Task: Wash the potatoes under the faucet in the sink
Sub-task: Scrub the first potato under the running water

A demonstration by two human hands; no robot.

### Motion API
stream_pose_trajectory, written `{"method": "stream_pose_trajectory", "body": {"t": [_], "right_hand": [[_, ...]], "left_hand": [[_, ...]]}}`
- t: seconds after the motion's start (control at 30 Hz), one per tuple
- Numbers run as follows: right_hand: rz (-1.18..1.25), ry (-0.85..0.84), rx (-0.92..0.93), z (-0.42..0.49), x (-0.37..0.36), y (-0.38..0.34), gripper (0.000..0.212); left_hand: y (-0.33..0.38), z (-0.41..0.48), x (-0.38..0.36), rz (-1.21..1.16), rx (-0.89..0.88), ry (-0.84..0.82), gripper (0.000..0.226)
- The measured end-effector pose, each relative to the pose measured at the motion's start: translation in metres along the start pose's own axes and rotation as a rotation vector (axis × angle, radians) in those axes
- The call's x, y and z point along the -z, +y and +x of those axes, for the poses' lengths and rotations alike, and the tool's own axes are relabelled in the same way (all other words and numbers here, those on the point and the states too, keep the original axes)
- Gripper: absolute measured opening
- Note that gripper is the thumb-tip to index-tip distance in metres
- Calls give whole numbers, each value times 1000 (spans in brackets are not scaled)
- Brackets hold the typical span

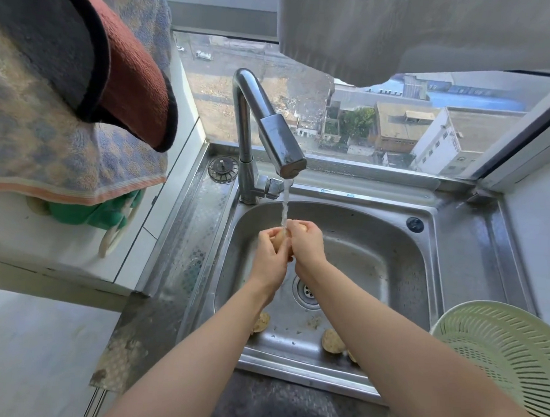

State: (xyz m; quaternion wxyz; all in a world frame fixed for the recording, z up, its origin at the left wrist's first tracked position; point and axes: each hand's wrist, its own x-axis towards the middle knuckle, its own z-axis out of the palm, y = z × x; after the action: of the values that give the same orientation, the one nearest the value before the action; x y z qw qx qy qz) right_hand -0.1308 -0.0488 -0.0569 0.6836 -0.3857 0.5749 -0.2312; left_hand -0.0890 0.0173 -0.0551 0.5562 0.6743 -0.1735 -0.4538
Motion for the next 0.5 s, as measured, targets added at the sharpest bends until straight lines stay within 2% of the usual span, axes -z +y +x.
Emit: {"method": "stream_pose_trajectory", "body": {"t": [0.03,0.1,0.23,0.3,0.4,0.43,0.5], "right_hand": [[-38,16,-3,1,0,-1,18],[-76,-66,5,0,1,-4,18],[87,-420,-27,-1,14,-3,28],[38,-391,-16,4,12,1,23],[-69,-87,-12,7,-4,5,14],[-72,-69,-5,7,-4,4,14],[-19,-244,-6,5,2,0,13]], "left_hand": [[0,-2,1,-26,1,12,24],[-1,-1,6,-87,7,33,29],[-6,3,20,-77,-14,30,32],[-9,3,20,-70,-18,33,33],[-8,0,12,-30,-15,1,33],[-9,0,12,-39,-13,2,34],[-9,2,17,-73,-17,16,36]]}}
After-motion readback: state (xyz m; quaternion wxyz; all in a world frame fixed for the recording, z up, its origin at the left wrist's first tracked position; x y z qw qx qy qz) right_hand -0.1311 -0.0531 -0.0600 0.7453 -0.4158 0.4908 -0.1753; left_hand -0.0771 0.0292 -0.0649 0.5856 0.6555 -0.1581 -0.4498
